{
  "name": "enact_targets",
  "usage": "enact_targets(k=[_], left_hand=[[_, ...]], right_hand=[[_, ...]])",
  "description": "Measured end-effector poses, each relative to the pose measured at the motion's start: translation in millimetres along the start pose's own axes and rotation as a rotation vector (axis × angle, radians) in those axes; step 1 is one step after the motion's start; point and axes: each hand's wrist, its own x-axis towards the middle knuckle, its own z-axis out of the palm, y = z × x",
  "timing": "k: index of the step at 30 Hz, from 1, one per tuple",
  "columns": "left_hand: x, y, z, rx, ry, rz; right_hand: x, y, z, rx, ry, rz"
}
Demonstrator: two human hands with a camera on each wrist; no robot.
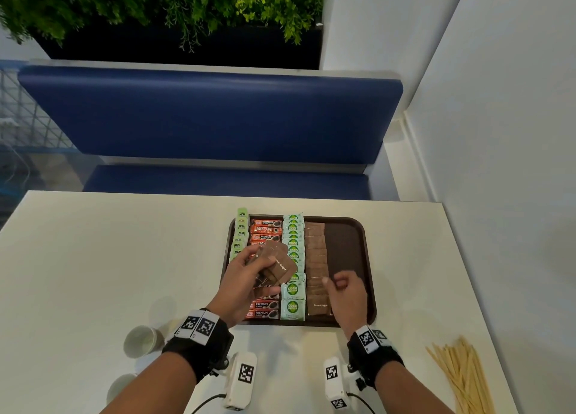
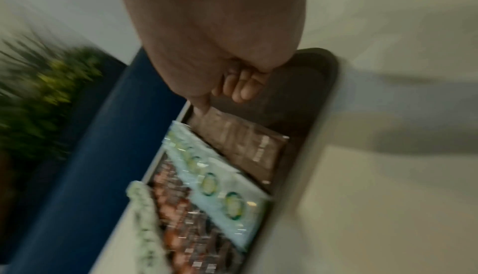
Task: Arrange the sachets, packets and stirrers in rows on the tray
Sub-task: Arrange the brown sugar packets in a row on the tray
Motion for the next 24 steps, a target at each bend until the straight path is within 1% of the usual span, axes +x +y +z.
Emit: enact_targets(k=[1, 2, 4, 6, 8, 14, 21, 24], left_hand=[[-0.5, 0.9, 2.3, -0.001, -0.012, 0.003], [-1.2, 1.5, 5.2, 0.001, -0.026, 0.007], [-2.1, 2.1, 12.1, -0.002, -0.061, 0.022], [-2.4, 1.3, 19.2, -0.027, -0.097, 0.034], [-3.2, 0.1, 26.0, -0.064, -0.124, 0.038], [-2.0, -1.0, 28.8, -0.116, -0.136, 0.056], [-0.7, -0.3, 29.4, -0.023, -0.090, 0.088], [-0.1, -1.1, 29.9, 0.009, -0.067, 0.126]], right_hand=[[-3.9, -19.5, -7.3, 0.115, -0.015, -0.052], [-8.7, -41.2, -15.2, 0.218, -0.066, -0.105], [-16.9, -78.8, -27.8, 0.335, -0.229, -0.181], [-22.1, -102.8, -34.1, 0.331, -0.364, -0.197], [-24.2, -113.7, -36.5, 0.302, -0.418, -0.177], [-20.7, -114.5, -47.2, 0.388, -0.434, -0.123], [-20.6, -107.7, -47.5, 0.380, -0.385, -0.119], [-21.5, -105.6, -46.7, 0.500, -0.356, -0.026]])
